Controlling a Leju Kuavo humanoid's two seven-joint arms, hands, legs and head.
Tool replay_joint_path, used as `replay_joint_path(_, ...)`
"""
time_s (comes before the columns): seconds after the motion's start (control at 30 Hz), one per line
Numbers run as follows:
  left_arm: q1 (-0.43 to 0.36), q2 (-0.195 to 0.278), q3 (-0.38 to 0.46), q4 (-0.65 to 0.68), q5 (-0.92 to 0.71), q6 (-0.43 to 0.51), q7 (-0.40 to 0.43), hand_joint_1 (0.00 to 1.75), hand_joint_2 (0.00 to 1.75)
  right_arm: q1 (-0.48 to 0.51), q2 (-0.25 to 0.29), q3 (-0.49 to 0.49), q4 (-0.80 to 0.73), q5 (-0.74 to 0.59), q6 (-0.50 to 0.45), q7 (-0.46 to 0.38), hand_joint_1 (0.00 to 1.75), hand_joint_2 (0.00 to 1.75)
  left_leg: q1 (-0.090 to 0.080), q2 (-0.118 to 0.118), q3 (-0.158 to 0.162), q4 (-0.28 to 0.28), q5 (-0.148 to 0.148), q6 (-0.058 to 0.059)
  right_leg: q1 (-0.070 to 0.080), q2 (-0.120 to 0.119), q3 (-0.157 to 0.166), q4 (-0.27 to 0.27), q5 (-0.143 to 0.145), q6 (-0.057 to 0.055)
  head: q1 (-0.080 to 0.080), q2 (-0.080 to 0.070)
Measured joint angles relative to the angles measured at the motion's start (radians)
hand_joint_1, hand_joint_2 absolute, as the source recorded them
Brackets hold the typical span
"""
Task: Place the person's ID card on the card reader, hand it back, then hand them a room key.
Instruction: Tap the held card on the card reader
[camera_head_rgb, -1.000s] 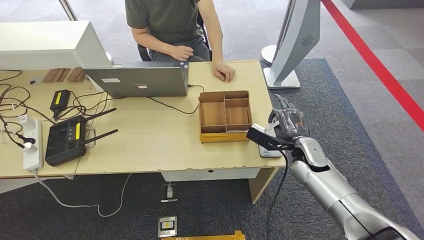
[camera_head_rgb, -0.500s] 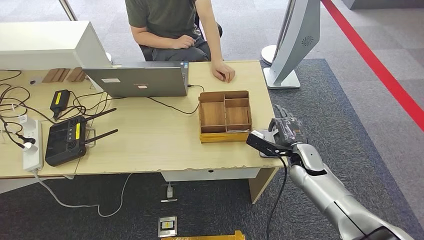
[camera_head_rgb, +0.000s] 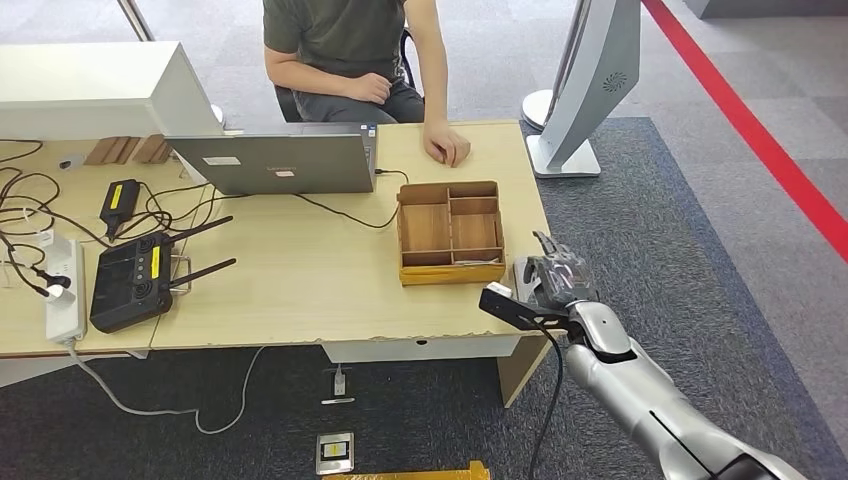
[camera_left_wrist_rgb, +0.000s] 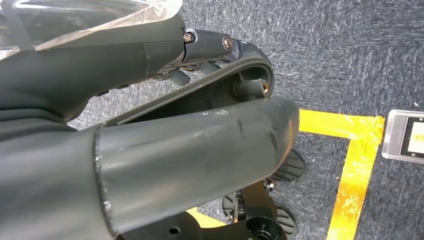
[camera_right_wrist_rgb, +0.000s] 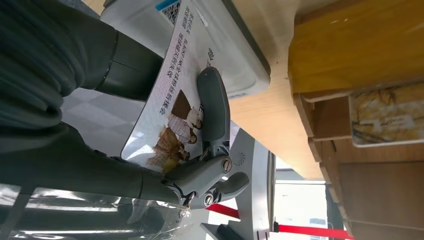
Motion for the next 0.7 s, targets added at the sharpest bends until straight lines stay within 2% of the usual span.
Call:
replay_joint_path(0.27,0.0,0.002,0.0,0.0,-0.002,0.0,-0.002,0.0,0.0,-0.001,0.018,0.009,0.042,-0.012,-0.017,-0.03,1.75,1.75,0.0,0.0,0.0,0.0,0.0,0.0,0.0,0.0,0.0,0.0,0.0,0.0,0.0,0.0)
replay_joint_path(0.7,0.0,0.003,0.0,0.0,-0.011,0.001,-0.002,0.0,0.0,-0.014,0.019,0.009,0.087,-0.028,-0.041,-0.04,1.75,1.75,0.0,0.0,0.002,0.0,0.0,0.0,0.0,0.0,0.002,0.0,0.0,0.0,0.0,0.0)
